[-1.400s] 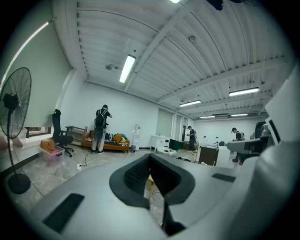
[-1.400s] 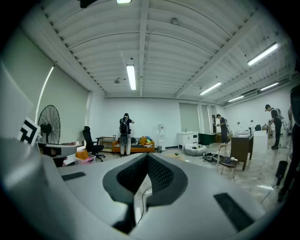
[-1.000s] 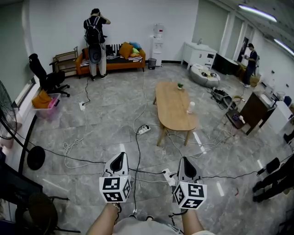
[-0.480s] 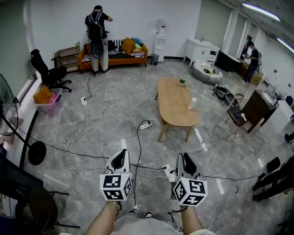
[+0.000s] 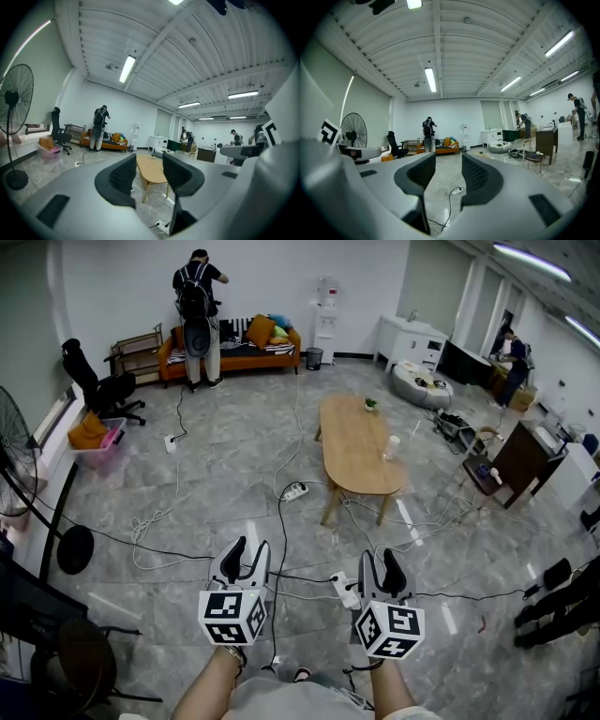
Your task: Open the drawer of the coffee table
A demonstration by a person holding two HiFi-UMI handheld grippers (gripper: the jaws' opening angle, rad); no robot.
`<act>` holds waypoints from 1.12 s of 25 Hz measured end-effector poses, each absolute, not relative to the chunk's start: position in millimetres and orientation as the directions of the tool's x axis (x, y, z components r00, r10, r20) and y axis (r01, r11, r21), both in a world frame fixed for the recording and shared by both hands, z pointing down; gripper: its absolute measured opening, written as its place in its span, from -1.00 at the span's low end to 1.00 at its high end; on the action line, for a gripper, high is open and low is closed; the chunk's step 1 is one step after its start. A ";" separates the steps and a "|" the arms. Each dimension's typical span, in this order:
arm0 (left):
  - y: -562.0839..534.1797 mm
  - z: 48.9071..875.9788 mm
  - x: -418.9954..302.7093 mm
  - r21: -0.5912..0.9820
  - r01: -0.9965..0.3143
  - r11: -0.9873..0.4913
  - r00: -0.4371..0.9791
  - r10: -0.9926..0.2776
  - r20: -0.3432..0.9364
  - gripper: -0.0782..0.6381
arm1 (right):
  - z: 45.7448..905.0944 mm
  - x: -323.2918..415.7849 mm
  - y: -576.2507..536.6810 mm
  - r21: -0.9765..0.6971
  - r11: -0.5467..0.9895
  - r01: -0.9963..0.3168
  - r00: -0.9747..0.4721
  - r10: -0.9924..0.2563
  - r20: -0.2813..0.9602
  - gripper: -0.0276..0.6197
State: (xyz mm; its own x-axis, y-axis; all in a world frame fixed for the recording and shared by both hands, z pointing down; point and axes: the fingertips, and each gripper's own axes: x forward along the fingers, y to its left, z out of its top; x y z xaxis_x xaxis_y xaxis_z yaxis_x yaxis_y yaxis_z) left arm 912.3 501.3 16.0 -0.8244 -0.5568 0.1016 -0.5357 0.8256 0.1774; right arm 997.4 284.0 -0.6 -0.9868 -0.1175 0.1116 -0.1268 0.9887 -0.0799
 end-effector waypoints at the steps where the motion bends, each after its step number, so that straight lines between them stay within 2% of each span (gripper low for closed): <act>1: 500.2 16.6 912.7 0.178 -0.544 0.820 -0.818 -0.566 0.104 -0.25 | -0.8 998.1 283.4 -0.078 0.989 -0.129 -0.987 -0.120 0.108 -0.39; 7: 496.5 20.3 915.6 0.187 -0.554 0.811 -0.808 -0.578 0.112 0.04 | 3.1 1000.1 277.1 -0.077 0.988 -0.135 -0.986 -0.126 0.113 -0.07; 9: 497.5 20.6 915.7 0.190 -0.541 0.819 -0.818 -0.565 0.109 0.13 | 4.7 1001.1 275.2 -0.075 0.989 -0.129 -0.985 -0.119 0.121 -0.02; 12: 504.9 21.0 912.2 0.190 -0.505 0.842 -0.842 -0.529 0.104 0.38 | 6.3 1001.0 275.2 -0.071 0.990 -0.120 -0.985 -0.110 0.132 -0.01; 14: 507.8 21.5 908.7 0.190 -0.496 0.847 -0.848 -0.520 0.107 0.47 | 5.8 999.7 274.1 -0.065 0.990 -0.125 -0.985 -0.116 0.130 0.10; 17: 507.3 21.6 905.9 0.184 -0.500 0.846 -0.844 -0.523 0.114 0.50 | 5.5 998.4 269.7 -0.055 0.988 -0.142 -0.982 -0.134 0.130 0.29; 28: 501.8 23.0 898.5 0.160 -0.495 0.854 -0.847 -0.515 0.127 0.62 | 0.9 995.1 249.6 -0.042 0.979 -0.199 -0.976 -0.194 0.098 0.75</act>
State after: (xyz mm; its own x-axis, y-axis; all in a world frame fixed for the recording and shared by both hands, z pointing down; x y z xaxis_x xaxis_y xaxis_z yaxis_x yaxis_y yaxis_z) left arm 898.5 501.8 23.0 -0.8474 -0.5155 0.1271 -0.4953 0.8538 0.1602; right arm 995.1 249.6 0.9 -0.9761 -0.1940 0.0976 -0.1989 0.9791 -0.0424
